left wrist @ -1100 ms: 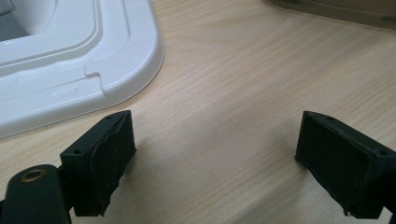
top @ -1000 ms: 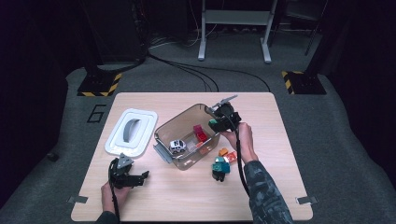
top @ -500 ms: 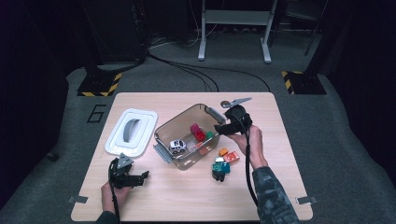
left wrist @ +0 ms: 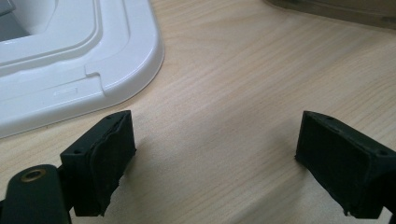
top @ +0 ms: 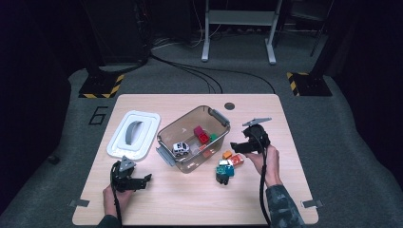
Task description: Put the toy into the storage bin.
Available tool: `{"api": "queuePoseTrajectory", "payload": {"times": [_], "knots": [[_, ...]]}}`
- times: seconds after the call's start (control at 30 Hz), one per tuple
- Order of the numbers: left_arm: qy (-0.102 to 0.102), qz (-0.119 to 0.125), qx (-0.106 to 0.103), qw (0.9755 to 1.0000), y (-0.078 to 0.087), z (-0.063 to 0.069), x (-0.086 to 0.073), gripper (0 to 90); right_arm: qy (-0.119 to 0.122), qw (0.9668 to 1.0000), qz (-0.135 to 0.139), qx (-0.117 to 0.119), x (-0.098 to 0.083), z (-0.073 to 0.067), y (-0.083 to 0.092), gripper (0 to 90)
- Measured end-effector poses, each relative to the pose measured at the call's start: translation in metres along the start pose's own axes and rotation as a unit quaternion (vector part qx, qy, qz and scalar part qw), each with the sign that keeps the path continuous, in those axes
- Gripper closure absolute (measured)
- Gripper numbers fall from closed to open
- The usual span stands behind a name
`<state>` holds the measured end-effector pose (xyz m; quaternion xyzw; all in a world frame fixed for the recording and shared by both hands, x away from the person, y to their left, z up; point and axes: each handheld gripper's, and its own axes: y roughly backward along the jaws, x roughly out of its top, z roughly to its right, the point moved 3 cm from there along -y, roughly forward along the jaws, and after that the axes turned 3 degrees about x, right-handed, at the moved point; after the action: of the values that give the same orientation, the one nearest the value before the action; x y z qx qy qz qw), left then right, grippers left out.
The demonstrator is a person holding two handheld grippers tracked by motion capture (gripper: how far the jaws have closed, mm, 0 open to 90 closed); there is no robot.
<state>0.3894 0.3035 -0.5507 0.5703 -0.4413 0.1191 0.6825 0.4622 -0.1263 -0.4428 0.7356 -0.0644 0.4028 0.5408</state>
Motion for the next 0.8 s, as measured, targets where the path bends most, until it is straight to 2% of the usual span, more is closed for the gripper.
{"api": "queuePoseTrajectory", "payload": {"times": [0.03, 0.1, 0.13, 0.17, 0.23, 0.37, 0.53, 0.6, 0.67, 0.73, 0.77, 0.8], "knots": [[0.001, 0.001, 0.0, 1.0, 0.0, 0.0, 0.0, 11.5, -0.009, 0.9999, -0.012, -0.004, -0.013, 0.003, -0.011, 17.5], [0.0, 0.0, 0.0, 1.0, 0.0, 0.0, 0.0, 11.5, -0.024, 0.9995, -0.02, -0.003, -0.022, 0.005, -0.019, 18.7], [0.0, 0.0, 0.0, 1.0, 0.0, 0.0, 0.0, 11.5, -0.024, 0.9995, -0.02, -0.003, -0.022, 0.005, -0.019, 18.7], [0.0, 0.0, 0.0, 1.0, 0.0, 0.0, 0.0, 11.5, -0.031, 0.9991, -0.027, -0.009, -0.03, 0.006, -0.029, 20.3], [0.0, 0.0, 0.0, 1.0, 0.0, 0.0, 0.0, 11.5, -0.035, 0.9989, -0.031, -0.005, -0.033, 0.006, -0.033, 20.5], [0.0, 0.001, 0.0, 1.0, 0.0, 0.0, 0.0, 11.5, -0.048, 0.9975, -0.051, -0.013, -0.043, 0.004, -0.047, 25.3], [0.0, 0.0, 0.0, 1.0, 0.0, 0.0, 0.0, 11.5, -0.053, 0.9968, -0.058, -0.016, -0.048, 0.006, -0.048, 27.4], [0.0, 0.0, 0.0, 1.0, 0.0, 0.0, 0.0, 11.5, -0.055, 0.9958, -0.07, -0.025, -0.052, 0.01, -0.046, 27.2], [0.0, 0.0, 0.0, 1.0, 0.0, 0.0, 0.0, 11.5, -0.056, 0.9957, -0.07, -0.026, -0.054, 0.012, -0.044, 27.4], [0.0, 0.0, 0.0, 1.0, 0.0, 0.0, 0.0, 11.5, -0.059, 0.9952, -0.071, -0.033, -0.056, 0.017, -0.041, 27.5], [0.0, 0.0, 0.0, 1.0, 0.0, 0.0, 0.0, 11.5, -0.055, 0.9949, -0.069, -0.049, -0.057, 0.022, -0.039, 27.5], [0.0, 0.0, 0.0, 1.0, 0.0, 0.0, 0.0, 11.5, -0.055, 0.9949, -0.069, -0.049, -0.057, 0.022, -0.039, 27.5]]}}
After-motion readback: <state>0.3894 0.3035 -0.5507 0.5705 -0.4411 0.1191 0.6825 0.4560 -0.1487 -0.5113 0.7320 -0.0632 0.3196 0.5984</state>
